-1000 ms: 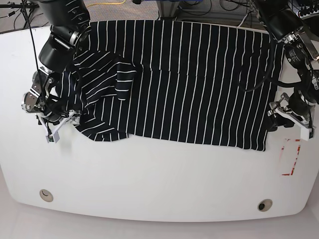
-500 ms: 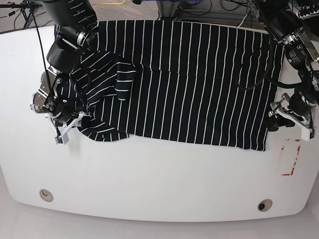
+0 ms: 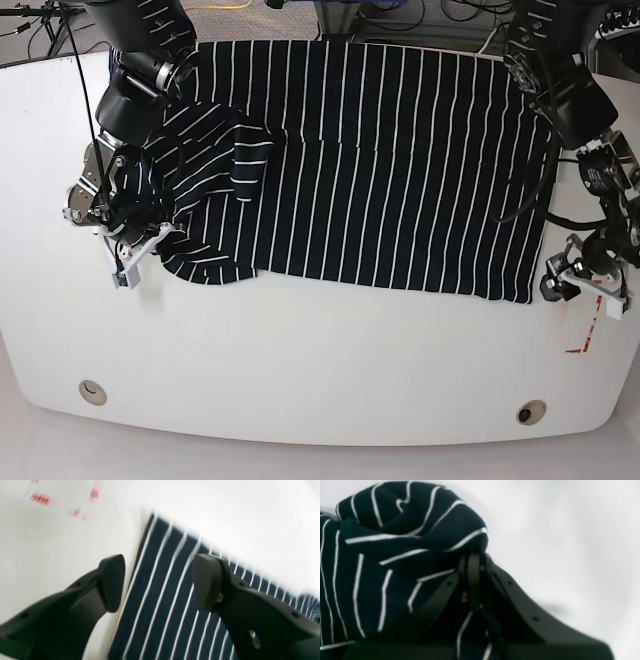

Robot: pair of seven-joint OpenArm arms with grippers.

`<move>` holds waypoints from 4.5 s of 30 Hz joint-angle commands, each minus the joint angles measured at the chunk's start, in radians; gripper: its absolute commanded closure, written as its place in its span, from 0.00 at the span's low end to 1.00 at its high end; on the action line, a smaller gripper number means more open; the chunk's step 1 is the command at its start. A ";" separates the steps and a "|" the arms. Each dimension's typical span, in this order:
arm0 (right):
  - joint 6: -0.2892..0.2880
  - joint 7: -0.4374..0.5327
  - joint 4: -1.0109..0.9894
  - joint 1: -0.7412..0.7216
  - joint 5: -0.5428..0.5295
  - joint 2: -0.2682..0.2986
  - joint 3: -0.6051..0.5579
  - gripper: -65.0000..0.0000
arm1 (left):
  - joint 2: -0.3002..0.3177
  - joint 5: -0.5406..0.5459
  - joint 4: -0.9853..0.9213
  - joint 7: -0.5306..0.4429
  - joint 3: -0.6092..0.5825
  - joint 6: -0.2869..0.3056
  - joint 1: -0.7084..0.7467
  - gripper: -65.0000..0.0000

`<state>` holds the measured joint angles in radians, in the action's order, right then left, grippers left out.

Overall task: Fold the T-shirt properly
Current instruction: 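Release the shirt and grasp its hem with both grippers, then fold the hem over toward the collar with both grippers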

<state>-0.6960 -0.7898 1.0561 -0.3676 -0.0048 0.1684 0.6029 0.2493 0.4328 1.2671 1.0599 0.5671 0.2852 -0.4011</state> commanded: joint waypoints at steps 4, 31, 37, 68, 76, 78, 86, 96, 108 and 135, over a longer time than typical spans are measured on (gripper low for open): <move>-0.002 -0.010 0.016 -0.017 0.001 0.010 -0.001 0.96 | 0.063 -0.075 -0.218 -0.154 -0.081 0.003 -0.094 0.38; -0.002 -0.010 0.016 -0.003 -0.002 0.010 -0.001 0.96 | 0.028 -0.101 -0.565 -0.361 -0.259 0.006 -0.163 0.38; -0.002 -0.010 0.016 -0.003 -0.002 0.009 -0.001 0.96 | -0.001 -0.102 -0.571 -0.363 -0.261 0.006 -0.161 0.39; -0.002 -0.012 0.028 -0.136 0.002 0.138 -0.196 1.00 | -0.017 -0.094 -0.297 -0.307 -0.344 0.004 -0.146 0.97; -0.002 -0.013 0.031 -0.183 0.001 0.170 -0.217 1.00 | -0.038 -0.094 -0.083 -0.272 -0.301 0.004 -0.106 0.97; -0.002 -0.030 0.043 -0.186 0.001 0.173 -0.215 1.00 | -0.040 -0.094 -0.054 -0.235 -0.275 0.004 -0.104 0.97; -0.002 -0.174 0.229 -0.159 -0.007 0.184 -0.211 1.00 | -0.041 -0.094 0.047 -0.151 -0.200 0.007 -0.081 0.97; -0.002 -0.352 0.556 -0.031 -0.008 0.148 -0.211 1.00 | -0.037 -0.094 0.173 -0.132 -0.186 0.007 0.023 0.97; -0.002 -0.411 0.855 0.195 -0.005 0.084 -0.209 1.00 | -0.018 -0.094 0.305 -0.066 -0.183 0.009 0.152 0.97; -0.002 -0.454 0.909 0.459 -0.008 0.056 -0.206 1.00 | 0.060 -0.096 0.420 -0.019 -0.181 0.128 0.420 0.97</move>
<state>-0.6998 -1.2514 1.9404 0.0948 -0.0223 0.2134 0.3920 0.2771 0.3378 1.6711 1.0584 0.3786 0.4160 0.0269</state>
